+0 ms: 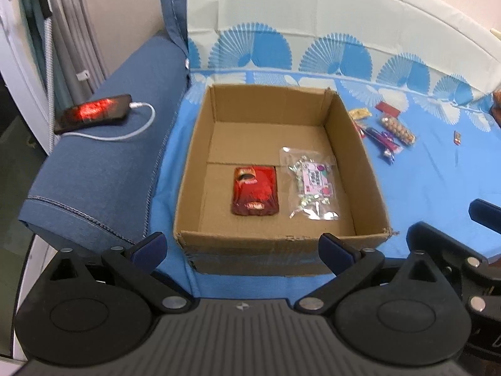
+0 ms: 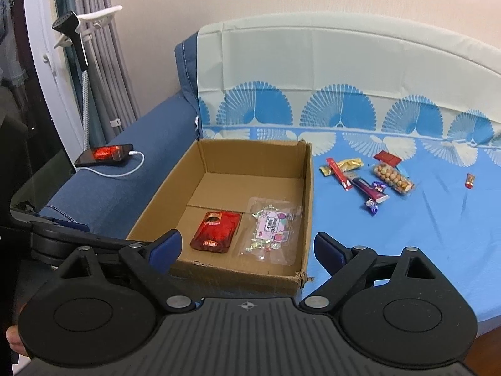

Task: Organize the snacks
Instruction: 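Lift both open tools away from the box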

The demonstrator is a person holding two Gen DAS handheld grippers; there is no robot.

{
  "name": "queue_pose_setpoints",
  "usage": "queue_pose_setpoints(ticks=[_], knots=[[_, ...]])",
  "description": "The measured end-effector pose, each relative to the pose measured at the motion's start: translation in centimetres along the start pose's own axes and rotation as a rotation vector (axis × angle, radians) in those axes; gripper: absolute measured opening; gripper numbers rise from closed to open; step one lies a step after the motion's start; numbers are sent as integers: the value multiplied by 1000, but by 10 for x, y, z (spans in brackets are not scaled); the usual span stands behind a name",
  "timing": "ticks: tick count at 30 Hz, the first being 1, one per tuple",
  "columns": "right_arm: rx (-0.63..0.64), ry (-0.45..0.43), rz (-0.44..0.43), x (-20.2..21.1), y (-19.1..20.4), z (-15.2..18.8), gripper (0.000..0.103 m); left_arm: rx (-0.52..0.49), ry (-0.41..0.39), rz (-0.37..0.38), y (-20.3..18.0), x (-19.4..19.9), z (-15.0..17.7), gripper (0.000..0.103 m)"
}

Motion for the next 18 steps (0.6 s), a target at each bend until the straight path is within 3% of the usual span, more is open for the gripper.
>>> queue_pose_setpoints(ticks=[8,18], knots=[[17,-24,-11,10,6,1,94,-43,-10,-66,-2,6,0,103],[13,-22,-11,11,6,2,95,-36,0,-52,2,4,-1,103]])
Point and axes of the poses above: each gripper's, at about its wrist camera, not at the fingertips, and x roughly against the way its jaws point, y to its left, z to its underside, the point moved 3 cm from there along -x, roughly the way its jaws point, and after that the axes turned 4 degrees about -x, right-handed, at the moved point
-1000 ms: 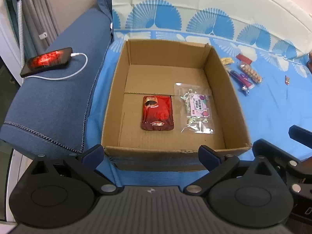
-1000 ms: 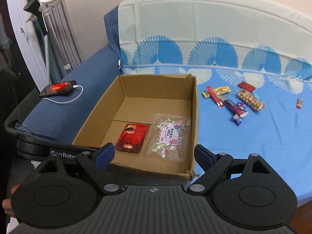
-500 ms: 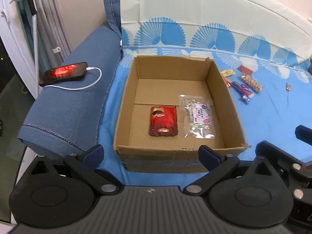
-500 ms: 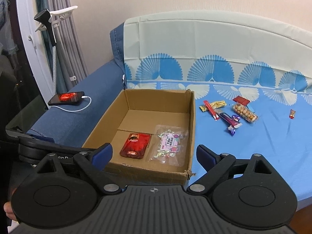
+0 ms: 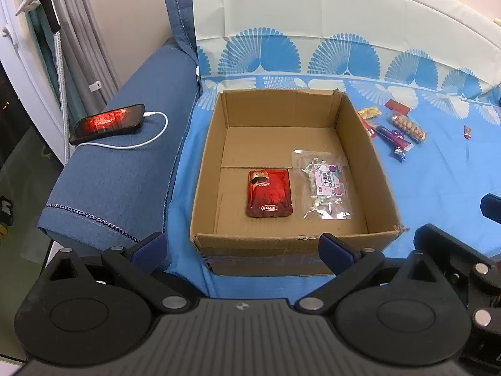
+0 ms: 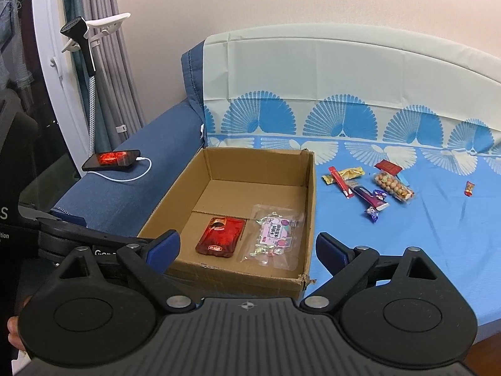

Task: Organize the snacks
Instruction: 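Lift both open tools away from the box, then grasp the clear nut bag with the right tool while the left tool grasps the red gold-print packet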

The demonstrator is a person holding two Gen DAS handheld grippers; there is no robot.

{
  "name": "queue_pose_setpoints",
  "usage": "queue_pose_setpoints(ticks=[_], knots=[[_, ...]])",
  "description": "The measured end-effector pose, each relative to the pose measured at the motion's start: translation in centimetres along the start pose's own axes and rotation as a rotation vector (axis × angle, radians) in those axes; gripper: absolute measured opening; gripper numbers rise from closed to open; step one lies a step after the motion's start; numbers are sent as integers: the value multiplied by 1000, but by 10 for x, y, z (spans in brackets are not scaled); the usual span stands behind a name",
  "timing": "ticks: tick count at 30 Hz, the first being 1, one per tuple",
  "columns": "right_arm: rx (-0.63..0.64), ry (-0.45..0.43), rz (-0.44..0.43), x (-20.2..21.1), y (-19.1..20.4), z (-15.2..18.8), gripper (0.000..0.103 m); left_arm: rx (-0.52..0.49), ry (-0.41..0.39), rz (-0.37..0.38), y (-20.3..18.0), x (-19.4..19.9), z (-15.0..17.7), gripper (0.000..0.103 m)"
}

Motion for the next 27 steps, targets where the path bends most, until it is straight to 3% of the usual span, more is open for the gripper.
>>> queue_pose_setpoints(ticks=[13,18,23,27], knots=[[-37,18,-5,-9,-8,1,95,-15,6,-13,-4,-6,-11,103],[-69,-8,1,-9,-23,-4,95,-11,-9,23,-14,-5,-30,103],[-110,-67,72,-12,-69,-20,96,-21,-17,57,-36,-11,-63,103],[-166,-80,179,-34,-137,-36,97,-46,-3,82,-62,-26,-97,103]])
Point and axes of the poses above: each gripper's, at about its wrist camera, not at the fingertips, and x roughly against the way its jaws point, y to its left, z to its underside, the point moved 3 cm from there along -x, roughly the way its jaws point, and after that the axes turned 4 degrees about -x, right-handed, at the moved point
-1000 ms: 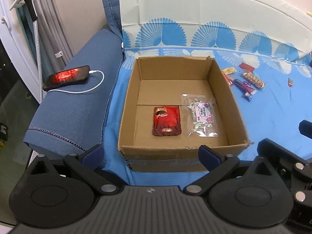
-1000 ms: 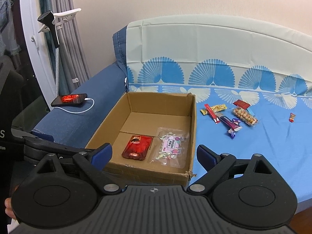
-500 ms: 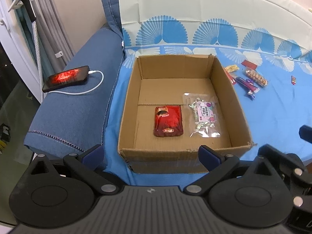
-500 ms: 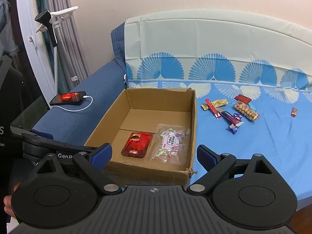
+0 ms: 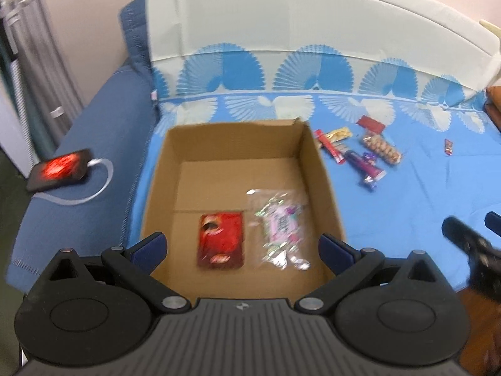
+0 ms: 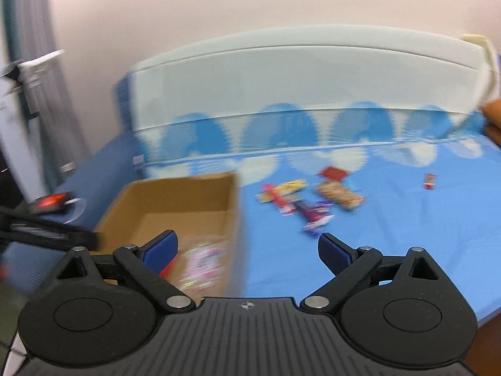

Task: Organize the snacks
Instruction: 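Grasp the clear nut bag with the right tool while the left tool grasps the red gold-print packet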

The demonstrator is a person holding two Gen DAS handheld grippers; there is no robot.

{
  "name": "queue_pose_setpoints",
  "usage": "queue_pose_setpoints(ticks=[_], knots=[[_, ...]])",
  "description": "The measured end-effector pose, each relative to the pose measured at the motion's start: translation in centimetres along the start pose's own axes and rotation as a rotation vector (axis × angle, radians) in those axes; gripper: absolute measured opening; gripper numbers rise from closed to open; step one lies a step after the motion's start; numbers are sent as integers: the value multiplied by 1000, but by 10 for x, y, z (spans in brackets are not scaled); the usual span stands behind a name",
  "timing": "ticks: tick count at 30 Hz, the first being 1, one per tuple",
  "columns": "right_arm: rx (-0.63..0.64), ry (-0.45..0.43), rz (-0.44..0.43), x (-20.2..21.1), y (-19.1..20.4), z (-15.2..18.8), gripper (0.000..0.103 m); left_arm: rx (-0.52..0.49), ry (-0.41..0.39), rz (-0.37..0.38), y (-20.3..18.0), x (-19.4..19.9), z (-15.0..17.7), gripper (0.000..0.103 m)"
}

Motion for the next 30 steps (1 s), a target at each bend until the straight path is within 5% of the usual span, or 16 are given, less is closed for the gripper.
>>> queue_pose_setpoints(ticks=[5,10,19,20,21,22,24,30], knots=[[-42,-15,98,-76,-70,-23,97,1,30,4,-19,-33,-45,103],[16,28,150,-199,-116,-43,97,-10,60,4,-35,-72,-85,103],[145,175,170,-382,-128,-42,97,-45,93,-6,-63,-142,-136,103],[180,196,175,-397,-126,-37,94,-52,100,-8,-67,-149,-140,103],[226,212,176,-409,-125,-32,77,-55,108,-4,-70,-155,-144,103],[304,183,213,-415,-122,-27,71,-57,115,7,-73,-161,-149,103],[398,117,190,-408,-115,-24,40,-57,112,24,-82,-173,-159,103],[202,53,221,-326,-158,-17,31,-37,87,130,-136,-220,-200,103]])
Point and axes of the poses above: each gripper's, at about its wrist camera, not at the fingertips, and x roughly against the way its jaws point, y to its left, z to its underside, the point moved 3 cm from there along -x, roughly the way its jaws point, and after that the axes turned 4 degrees about -x, right-handed, at the moved point
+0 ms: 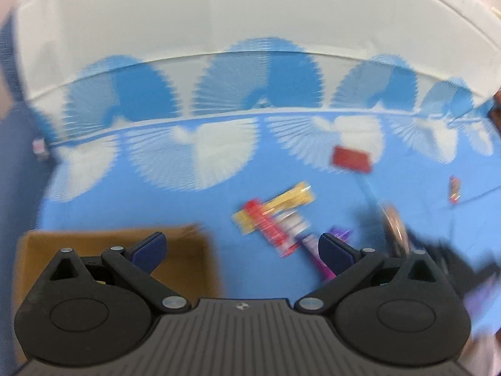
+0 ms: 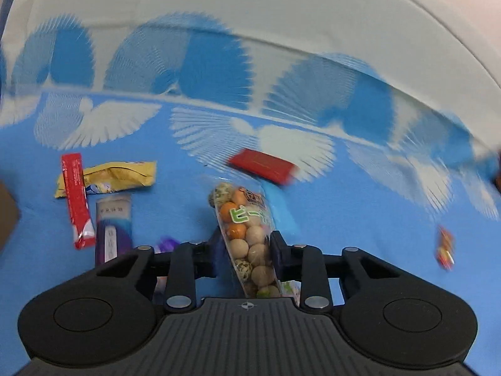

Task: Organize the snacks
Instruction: 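Grasp the clear nut bag with the right tool while the left tool grasps the red gold-print packet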

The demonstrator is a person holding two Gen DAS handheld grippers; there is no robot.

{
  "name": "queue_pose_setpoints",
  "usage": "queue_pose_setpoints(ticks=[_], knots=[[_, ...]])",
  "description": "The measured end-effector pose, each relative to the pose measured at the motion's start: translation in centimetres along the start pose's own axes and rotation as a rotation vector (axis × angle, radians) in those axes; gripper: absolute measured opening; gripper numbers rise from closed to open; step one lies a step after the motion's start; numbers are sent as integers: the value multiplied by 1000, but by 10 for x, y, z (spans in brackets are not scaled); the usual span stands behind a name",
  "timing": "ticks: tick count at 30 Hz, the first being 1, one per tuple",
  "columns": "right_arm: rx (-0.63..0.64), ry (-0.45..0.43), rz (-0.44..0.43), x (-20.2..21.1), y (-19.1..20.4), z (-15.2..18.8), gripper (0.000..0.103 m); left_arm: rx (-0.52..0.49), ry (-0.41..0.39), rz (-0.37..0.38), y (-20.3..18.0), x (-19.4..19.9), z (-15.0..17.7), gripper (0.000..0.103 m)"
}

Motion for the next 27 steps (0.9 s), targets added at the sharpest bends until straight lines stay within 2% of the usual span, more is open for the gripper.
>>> queue_pose_setpoints(ticks=[3,6,10,15,20,21,22,23,24,26,27], knots=[[-114,21,105,32,-53,17,31,42,36,108,-37,-53,-33,103],[-215,80,217,47,-107,43,31,86,79,160,-73,-114,-66,103],[-237,105,258,48,-141,70,32,116,139,204,-113,-184,-99,103],[-236,85,233,38,-141,71,34,-152,172,234,-175,-242,-120,103],[-266,56,218,34,-146,70,38,-244,241,135,-188,-287,-110,103],[-260,56,218,32,-145,70,38,-239,205,131,-186,-286,-109,100],[-253,56,220,32,-145,71,38,-224,169,122,-183,-282,-109,93],[-244,54,223,31,-144,71,38,-196,144,114,-178,-278,-110,76],[-238,51,225,32,-144,71,38,-155,132,114,-172,-274,-113,69],[-237,42,225,33,-144,71,37,-87,140,132,-162,-266,-118,64],[-240,39,223,35,-144,71,36,-91,128,136,-159,-258,-118,63]])
Point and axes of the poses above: each gripper's, at about its wrist camera, not at the fingertips, and x roughly against the way its jaws point, y to its left, z to its underside, the point moved 3 cm from there along -x, roughly the way its jaws point, and after that the axes turned 4 degrees about -x, right-handed, at the moved point
